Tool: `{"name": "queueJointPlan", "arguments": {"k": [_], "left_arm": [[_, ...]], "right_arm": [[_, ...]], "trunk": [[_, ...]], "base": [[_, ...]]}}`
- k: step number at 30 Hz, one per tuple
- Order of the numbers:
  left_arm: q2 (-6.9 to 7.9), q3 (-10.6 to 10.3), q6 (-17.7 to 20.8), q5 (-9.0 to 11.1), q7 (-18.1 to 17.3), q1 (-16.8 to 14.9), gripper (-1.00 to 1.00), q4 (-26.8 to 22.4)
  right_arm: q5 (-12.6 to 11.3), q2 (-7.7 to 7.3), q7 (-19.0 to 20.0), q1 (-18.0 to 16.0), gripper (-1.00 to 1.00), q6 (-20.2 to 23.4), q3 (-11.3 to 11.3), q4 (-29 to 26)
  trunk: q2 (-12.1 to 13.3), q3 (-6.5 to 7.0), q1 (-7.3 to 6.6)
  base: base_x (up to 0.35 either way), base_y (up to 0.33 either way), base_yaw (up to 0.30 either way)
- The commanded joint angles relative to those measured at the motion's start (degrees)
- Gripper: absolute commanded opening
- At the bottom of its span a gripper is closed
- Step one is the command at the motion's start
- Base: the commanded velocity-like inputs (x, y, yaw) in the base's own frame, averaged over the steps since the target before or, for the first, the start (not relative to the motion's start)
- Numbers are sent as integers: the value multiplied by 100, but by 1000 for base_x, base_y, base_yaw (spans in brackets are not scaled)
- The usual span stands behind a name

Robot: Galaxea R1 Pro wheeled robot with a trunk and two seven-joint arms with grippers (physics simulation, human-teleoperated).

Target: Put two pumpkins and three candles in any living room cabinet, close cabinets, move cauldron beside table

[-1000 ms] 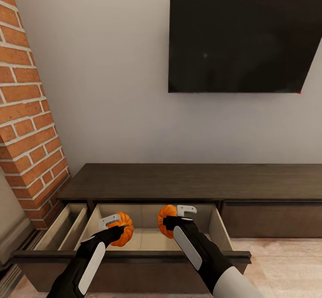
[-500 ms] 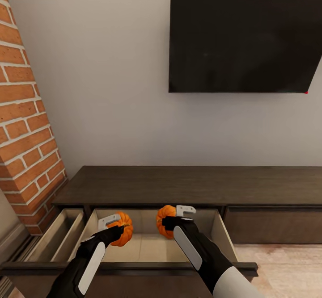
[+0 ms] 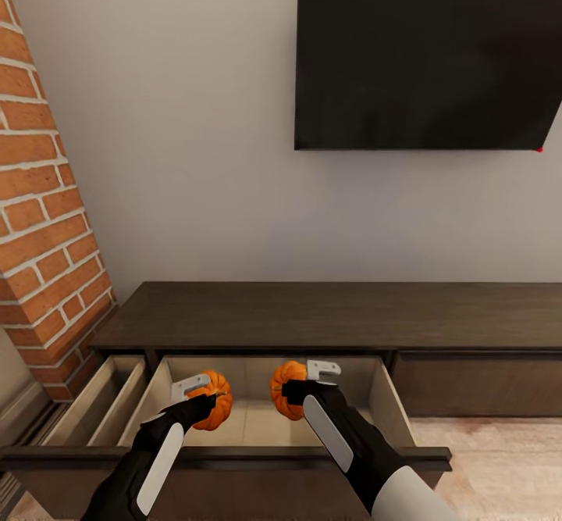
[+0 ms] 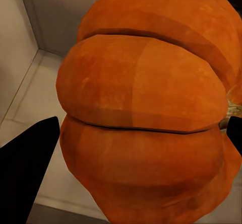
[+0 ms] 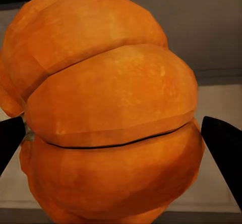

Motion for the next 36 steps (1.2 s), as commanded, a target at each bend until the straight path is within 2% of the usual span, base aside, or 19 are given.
{"name": "queueJointPlan", "arguments": {"k": [1, 9, 16, 26, 36], "left_arm": [[0, -1, -1, -9, 13, -1, -100, -3], [-1, 3, -88, -2, 9, -1, -100, -18], [0, 4, -129, 0, 5, -1, -100, -57], [0, 6, -122, 0, 10, -1, -100, -77], [0, -5, -110, 0, 12, -1, -100, -89]], "right_arm": [[4, 0, -14, -1, -100, -4, 0, 0], [9, 2, -12, -1, -100, -3, -7, 0], [10, 71, -8, -1, -100, -5, -5, 0], [19, 80, -14, -1, -100, -12, -5, 0], [27, 80, -14, -1, -100, -3, 1, 7]], "trunk": [[-2, -22, 2], [-13, -200, 23], [-13, -200, 23], [-13, -200, 23], [-26, -421, 48]], "base": [[0, 0, 0], [0, 0, 0], [0, 0, 0], [128, 0, 0], [3, 0, 0]]}}
